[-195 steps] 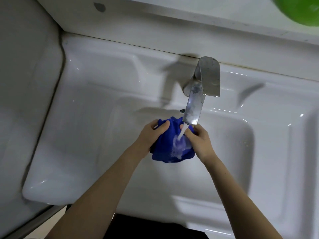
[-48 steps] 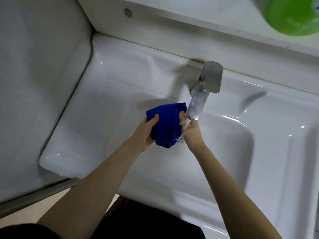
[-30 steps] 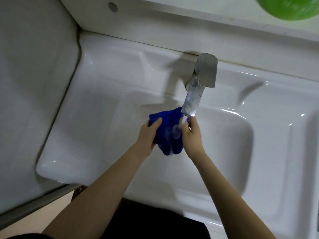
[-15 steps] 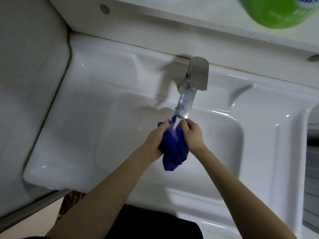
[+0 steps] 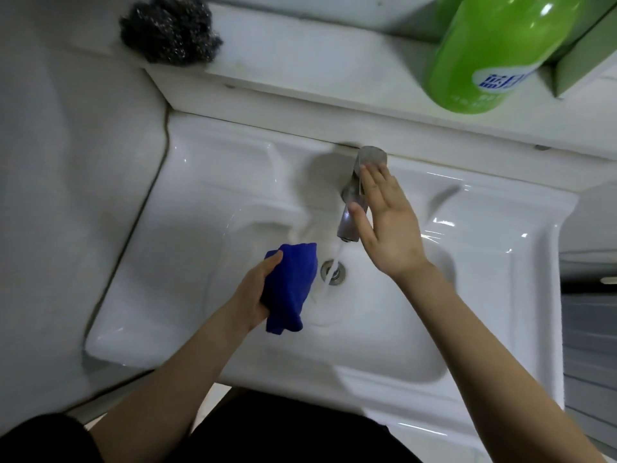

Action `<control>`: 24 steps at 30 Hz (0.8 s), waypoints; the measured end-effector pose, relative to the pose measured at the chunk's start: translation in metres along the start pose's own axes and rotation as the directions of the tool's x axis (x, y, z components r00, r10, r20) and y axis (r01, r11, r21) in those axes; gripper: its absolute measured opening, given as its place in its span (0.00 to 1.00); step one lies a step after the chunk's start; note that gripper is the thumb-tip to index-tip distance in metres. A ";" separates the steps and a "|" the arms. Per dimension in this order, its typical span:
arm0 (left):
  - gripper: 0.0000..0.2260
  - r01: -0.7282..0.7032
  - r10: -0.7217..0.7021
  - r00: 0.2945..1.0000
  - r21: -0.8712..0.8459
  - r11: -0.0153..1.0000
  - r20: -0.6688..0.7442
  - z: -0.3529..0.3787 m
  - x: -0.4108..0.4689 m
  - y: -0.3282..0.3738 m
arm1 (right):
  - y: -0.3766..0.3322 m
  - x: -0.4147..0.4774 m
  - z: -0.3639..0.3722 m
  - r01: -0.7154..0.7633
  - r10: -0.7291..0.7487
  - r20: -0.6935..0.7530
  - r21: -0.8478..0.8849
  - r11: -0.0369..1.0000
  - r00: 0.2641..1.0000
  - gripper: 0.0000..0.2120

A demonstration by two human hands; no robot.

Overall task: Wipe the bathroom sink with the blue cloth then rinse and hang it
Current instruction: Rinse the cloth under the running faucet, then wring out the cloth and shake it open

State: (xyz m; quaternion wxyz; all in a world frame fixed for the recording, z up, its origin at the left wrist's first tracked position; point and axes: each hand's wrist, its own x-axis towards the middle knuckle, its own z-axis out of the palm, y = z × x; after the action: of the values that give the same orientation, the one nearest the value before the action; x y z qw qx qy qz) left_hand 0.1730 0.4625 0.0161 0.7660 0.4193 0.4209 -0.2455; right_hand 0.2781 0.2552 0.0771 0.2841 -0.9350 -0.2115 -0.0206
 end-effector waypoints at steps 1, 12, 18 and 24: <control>0.22 -0.002 0.003 1.000 0.002 1.000 -0.006 0.000 -0.003 0.003 | 0.002 -0.005 0.005 0.024 -0.024 0.006 -0.036 0.999 1.000 0.26; 0.14 -0.060 0.003 0.960 0.196 0.979 0.280 -0.002 -0.047 0.045 | -0.020 -0.071 0.029 -0.392 0.697 -0.117 0.756 0.525 0.707 0.11; 0.14 -0.064 0.007 0.943 0.161 0.985 0.333 0.009 -0.046 0.055 | -0.033 -0.083 0.058 -0.588 0.300 0.687 0.724 -0.361 0.662 0.27; 0.10 -0.296 0.294 0.952 0.530 0.794 0.091 0.026 -0.036 0.044 | -0.038 -0.089 0.067 -0.735 0.394 0.695 0.675 -0.067 0.602 0.30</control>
State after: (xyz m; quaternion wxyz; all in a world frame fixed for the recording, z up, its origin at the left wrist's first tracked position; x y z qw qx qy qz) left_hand 0.1976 0.4641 0.0731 0.6470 0.6769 0.2631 -0.2321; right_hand 0.1763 0.2854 0.0271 0.7252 -0.5473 0.2010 0.3662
